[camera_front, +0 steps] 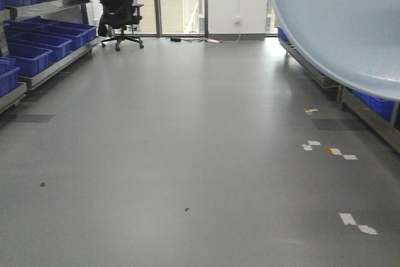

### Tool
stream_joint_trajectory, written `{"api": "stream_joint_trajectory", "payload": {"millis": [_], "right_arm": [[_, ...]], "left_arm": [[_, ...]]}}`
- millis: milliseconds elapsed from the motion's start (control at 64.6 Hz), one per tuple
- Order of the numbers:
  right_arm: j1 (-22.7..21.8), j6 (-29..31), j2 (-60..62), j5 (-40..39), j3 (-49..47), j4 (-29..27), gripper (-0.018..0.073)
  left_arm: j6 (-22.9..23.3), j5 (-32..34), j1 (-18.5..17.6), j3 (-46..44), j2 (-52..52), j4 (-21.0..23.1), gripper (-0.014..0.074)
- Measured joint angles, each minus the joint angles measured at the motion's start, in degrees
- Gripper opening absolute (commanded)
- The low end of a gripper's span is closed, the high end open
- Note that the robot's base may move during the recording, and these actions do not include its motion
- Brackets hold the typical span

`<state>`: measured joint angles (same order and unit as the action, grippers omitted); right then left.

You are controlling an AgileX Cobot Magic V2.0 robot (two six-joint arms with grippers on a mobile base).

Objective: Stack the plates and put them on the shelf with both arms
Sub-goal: 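Drive forward across the room holding the plates in the right gripper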

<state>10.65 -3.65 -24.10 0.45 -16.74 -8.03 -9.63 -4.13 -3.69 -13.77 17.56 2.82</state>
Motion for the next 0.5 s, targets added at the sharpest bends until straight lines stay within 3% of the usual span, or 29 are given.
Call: {"api": "stream_joint_trajectory", "payload": {"millis": [496], "right_arm": [[0.00,0.00,0.00,0.10,0.00,0.00,0.0048]], "left_arm": [[0.00,0.00,0.00,0.00,0.00,0.00,0.0080]]}}
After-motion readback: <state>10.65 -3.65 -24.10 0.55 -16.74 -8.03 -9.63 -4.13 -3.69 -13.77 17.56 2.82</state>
